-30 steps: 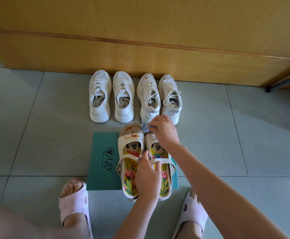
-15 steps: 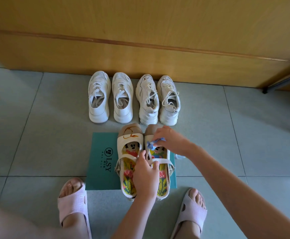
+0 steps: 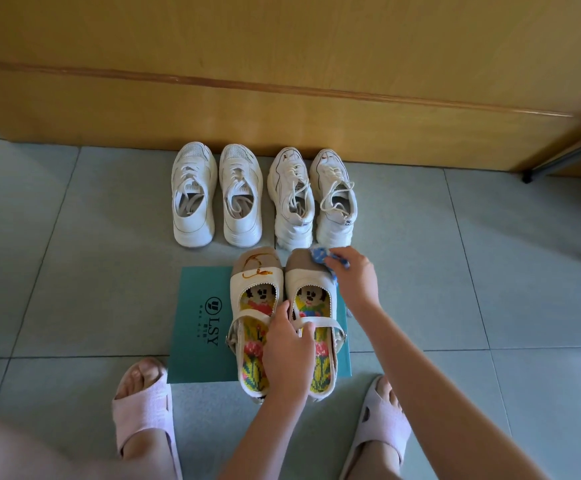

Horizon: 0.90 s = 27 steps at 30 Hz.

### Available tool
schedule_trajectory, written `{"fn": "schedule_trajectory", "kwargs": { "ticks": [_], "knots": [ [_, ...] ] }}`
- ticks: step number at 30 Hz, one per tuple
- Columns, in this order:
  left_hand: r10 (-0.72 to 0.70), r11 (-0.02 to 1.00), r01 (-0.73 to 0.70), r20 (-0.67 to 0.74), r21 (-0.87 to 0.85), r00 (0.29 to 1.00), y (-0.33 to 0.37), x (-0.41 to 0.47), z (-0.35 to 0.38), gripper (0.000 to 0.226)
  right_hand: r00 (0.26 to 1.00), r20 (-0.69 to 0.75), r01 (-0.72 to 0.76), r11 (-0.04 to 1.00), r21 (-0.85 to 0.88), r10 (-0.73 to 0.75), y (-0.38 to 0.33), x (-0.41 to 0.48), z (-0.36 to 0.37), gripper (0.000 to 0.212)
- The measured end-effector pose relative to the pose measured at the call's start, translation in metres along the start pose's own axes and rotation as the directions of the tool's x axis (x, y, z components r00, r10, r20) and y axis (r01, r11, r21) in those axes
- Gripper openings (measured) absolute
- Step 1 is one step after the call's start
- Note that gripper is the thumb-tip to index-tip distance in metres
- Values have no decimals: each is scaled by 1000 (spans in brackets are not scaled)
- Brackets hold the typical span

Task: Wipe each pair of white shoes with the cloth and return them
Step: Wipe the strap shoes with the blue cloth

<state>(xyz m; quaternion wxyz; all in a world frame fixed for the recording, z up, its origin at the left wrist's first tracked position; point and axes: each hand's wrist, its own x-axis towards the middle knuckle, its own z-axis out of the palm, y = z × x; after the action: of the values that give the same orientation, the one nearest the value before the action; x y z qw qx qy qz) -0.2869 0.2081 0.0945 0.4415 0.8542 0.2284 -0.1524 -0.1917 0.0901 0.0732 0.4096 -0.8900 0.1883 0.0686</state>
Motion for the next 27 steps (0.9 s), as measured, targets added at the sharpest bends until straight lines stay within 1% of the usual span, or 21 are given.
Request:
{"fn": "schedule_trajectory", "kwargs": {
  "ticks": [3, 5, 8, 9, 10, 11, 12, 13, 14, 15, 16, 18, 19, 21, 22, 24, 27],
  "knots": [
    [21, 1000, -22, 11, 9, 1000, 0, -1, 0, 53, 1000, -24, 1, 1000, -7, -1, 11, -18, -5, 19],
    [27, 1000, -27, 14, 9, 1000, 0, -1, 0, 54, 1000, 2, -6, 1000, -14, 6, 17, -29, -6, 19],
    [19, 1000, -19, 29, 8, 999, 0, 1, 0, 55, 993, 114, -14, 1000, 13, 12, 19, -32, -16, 9],
    [15, 1000, -16, 36, 11, 999, 0, 1, 0, 55, 985, 174, -19, 999, 32, 13, 18, -30, -24, 12],
    [12, 1000, -12, 40, 9, 999, 0, 1, 0, 54, 971, 236, -48, 996, 73, 29, 16, -27, -31, 17],
    [8, 1000, -9, 42, 6, 999, -1, 1, 0, 54, 959, 278, -101, 985, 141, 58, 14, -24, -38, 17],
    [7, 1000, -7, 43, 1, 999, -1, 1, -1, 54, 953, 291, -159, 956, 246, 83, 11, -20, -44, 12],
    [4, 1000, -4, 46, -2, 999, -1, 1, -1, 53, 958, 267, -199, 910, 363, 102, 7, -16, -47, 12],
    [3, 1000, -3, 49, -2, 999, -1, 1, -1, 53, 967, 225, -218, 854, 473, 122, 3, -11, -48, 23],
    [4, 1000, -5, 50, 2, 999, -1, 1, -2, 53, 975, 175, -211, 812, 544, 136, -3, -6, -46, 34],
    [8, 1000, -8, 50, 7, 999, -1, 1, -2, 53, 983, 121, -184, 802, 568, 140, -10, -1, -43, 41],
    [15, 1000, -15, 43, 12, 999, -1, 2, -2, 53, 992, 41, -126, 844, 521, 122, -23, 10, -29, 43],
    [16, 1000, -16, 41, 13, 999, -1, 2, -2, 53, 994, 25, -103, 883, 458, 103, -26, 15, -19, 41],
    [17, 1000, -17, 41, 14, 999, -2, 2, -2, 53, 999, 16, -39, 965, 259, 36, -27, 18, -2, 40],
    [16, 1000, -16, 43, 13, 999, -2, 2, -2, 54, 1000, 18, -4, 986, 167, 1, -24, 17, 4, 40],
    [14, 1000, -15, 47, 13, 999, -3, 2, -2, 54, 997, 37, 59, 997, 49, -60, -16, 13, 7, 42],
    [12, 1000, -13, 48, 24, 999, -3, 2, -1, 54, 985, 122, 124, 992, -6, -122, -8, 7, 3, 41]
  ]
}}
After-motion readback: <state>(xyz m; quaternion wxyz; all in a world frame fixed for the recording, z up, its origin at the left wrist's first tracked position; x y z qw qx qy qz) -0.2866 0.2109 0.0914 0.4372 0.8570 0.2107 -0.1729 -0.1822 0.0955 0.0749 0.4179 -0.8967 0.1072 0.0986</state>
